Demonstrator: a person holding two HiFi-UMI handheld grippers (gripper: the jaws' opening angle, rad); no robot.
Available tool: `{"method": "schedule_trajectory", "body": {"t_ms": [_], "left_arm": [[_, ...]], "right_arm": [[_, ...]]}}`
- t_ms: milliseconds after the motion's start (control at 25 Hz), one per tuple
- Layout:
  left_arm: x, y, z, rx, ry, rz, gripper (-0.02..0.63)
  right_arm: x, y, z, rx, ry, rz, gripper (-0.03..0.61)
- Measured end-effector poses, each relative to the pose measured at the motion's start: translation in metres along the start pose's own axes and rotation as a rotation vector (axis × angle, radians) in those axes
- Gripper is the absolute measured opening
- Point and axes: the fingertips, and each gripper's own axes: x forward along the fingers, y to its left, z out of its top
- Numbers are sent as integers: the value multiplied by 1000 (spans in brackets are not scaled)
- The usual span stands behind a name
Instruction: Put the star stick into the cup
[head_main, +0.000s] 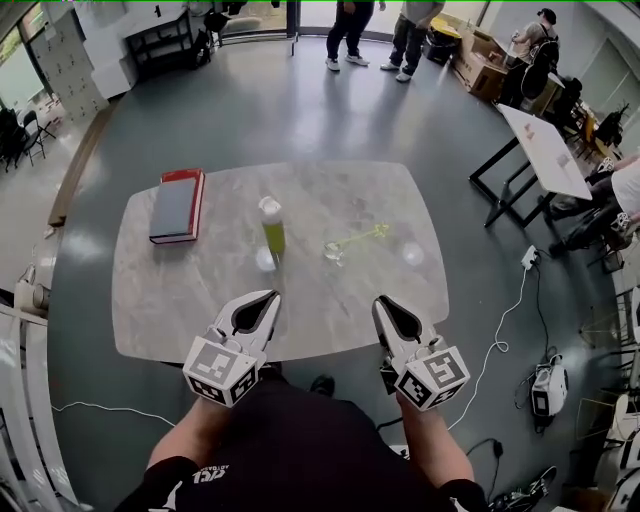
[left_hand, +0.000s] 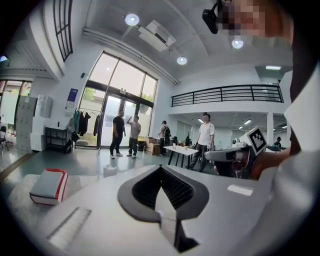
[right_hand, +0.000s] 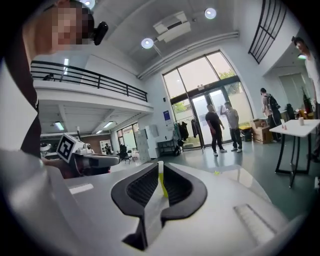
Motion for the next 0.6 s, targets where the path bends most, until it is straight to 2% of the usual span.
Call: {"method": "schedule_trajectory", "body": {"t_ms": [200,440,600], "left_arm": [[-14,-9,12,11,-32,-31,2],[-27,-5,32,94,-51,-59,2],[-37,-2,47,90,-68,-60,2]], "right_arm": [[-21,35,13,-40,-35,22,28],[-29,59,35,-61,-113,43,15],[-31,69,48,-97,-141,46,15]]}}
